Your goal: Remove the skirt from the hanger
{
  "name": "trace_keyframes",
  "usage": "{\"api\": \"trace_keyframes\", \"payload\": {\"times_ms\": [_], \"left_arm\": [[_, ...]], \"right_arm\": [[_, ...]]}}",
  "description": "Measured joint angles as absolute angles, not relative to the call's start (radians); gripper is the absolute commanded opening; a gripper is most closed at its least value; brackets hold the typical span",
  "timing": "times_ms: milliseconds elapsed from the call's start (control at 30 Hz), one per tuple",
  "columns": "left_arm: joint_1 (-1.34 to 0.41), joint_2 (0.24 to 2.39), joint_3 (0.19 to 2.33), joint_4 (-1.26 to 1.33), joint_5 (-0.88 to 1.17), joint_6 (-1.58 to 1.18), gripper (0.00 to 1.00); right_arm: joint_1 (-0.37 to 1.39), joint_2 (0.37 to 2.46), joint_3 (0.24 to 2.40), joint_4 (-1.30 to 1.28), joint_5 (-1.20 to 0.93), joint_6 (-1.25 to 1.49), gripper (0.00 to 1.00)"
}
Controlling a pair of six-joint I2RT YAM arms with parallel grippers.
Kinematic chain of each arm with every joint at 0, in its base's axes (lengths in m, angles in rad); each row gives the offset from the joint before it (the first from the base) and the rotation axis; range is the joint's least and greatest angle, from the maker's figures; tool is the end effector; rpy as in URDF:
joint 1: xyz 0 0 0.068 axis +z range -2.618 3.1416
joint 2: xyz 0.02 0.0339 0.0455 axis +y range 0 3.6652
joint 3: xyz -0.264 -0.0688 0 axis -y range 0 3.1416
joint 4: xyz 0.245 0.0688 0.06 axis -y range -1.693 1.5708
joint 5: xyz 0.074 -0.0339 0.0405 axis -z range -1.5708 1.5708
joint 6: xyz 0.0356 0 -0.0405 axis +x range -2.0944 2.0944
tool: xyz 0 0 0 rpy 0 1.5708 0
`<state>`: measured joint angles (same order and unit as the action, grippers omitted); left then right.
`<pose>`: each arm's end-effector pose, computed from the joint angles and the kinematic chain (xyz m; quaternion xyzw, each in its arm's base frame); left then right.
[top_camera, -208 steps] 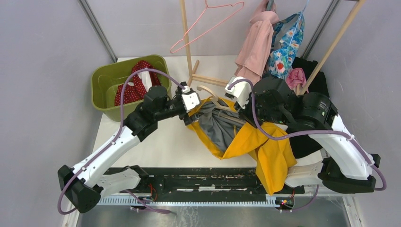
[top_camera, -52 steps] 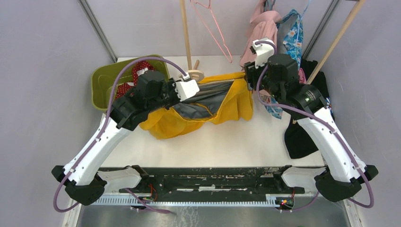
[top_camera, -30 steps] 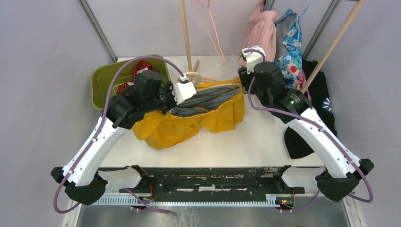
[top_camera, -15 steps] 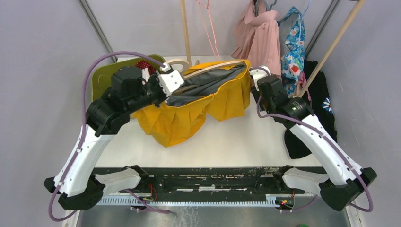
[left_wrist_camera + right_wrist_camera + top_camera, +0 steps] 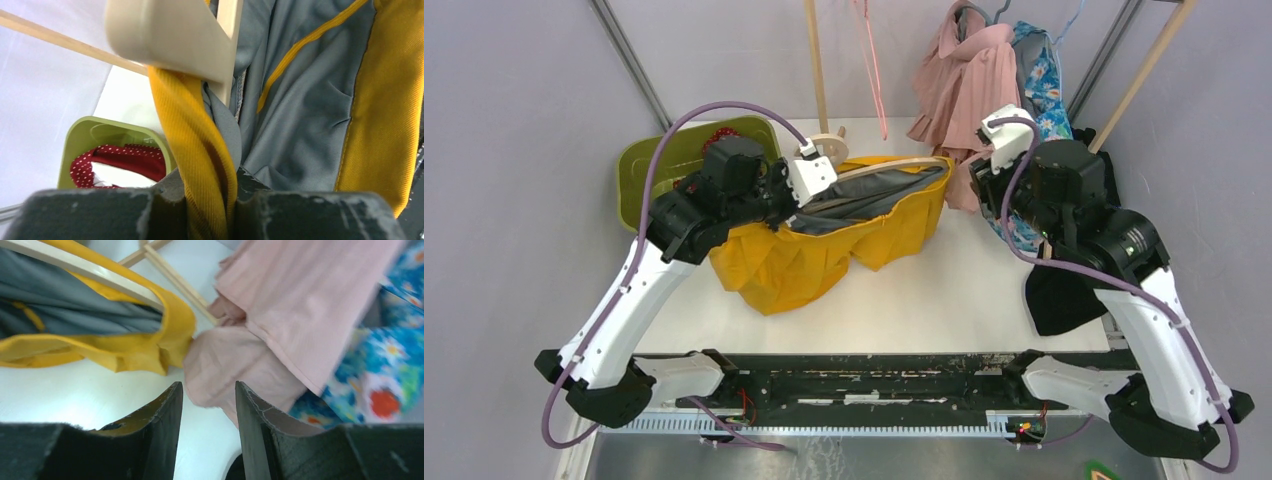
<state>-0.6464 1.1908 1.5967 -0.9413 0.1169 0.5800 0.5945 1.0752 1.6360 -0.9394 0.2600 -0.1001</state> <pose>0.1711 -0.1343 0.4547 0.5229 0.6928 -0.0671 0.4921 0.1466 0.0880 0.4868 -0.2108 0.7963 0.0322 0.5660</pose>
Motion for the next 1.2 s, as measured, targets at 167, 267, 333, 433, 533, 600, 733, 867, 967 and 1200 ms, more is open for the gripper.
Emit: {"api": "trace_keyframes", "payload": {"times_ms": [167, 267, 333, 433, 533, 600, 733, 867, 967, 1200], "left_arm": [[-0.646, 1.217, 1.597, -0.975, 0.184, 0.581, 0.03], [-0.646, 1.226, 1.596, -0.999, 0.228, 0.583, 0.03], [-0.646, 1.227, 1.591, -1.01, 0.259, 0.592, 0.03], [-0.646, 1.228, 1.58, -1.016, 0.298, 0.608, 0.03], [-0.646, 1.234, 1.577, -1.019, 0.321, 0.625, 0.03], [-0.646, 1.242, 1.577, -1.019, 0.329, 0.635, 0.03], [-0.646, 1.273, 1.584, -1.021, 0.345, 0.654, 0.03], [-0.646, 1.319, 1.617, -1.017, 0.358, 0.669, 0.03], [-0.646, 1.32, 1.62, -1.016, 0.371, 0.676, 0.03], [-0.646, 1.299, 1.62, -1.016, 0.375, 0.685, 0.03]], "right_arm": [[0.642, 1.19, 1.721, -0.986, 0.135, -0.12, 0.48], [0.686, 1.258, 1.764, -1.018, 0.088, -0.139, 0.48], [0.716, 1.287, 1.798, -1.043, 0.065, -0.155, 0.49], [0.753, 1.303, 1.843, -1.076, 0.042, -0.164, 0.49], [0.783, 1.311, 1.889, -1.105, 0.002, -0.167, 0.49], [0.794, 1.311, 1.902, -1.119, -0.024, -0.166, 0.49], [0.817, 1.317, 1.911, -1.142, -0.096, -0.161, 0.48], [0.833, 1.348, 1.911, -1.164, -0.155, -0.158, 0.48], [0.838, 1.384, 1.916, -1.176, -0.184, -0.157, 0.48], [0.843, 1.427, 1.941, -1.192, -0.209, -0.155, 0.48]]}}
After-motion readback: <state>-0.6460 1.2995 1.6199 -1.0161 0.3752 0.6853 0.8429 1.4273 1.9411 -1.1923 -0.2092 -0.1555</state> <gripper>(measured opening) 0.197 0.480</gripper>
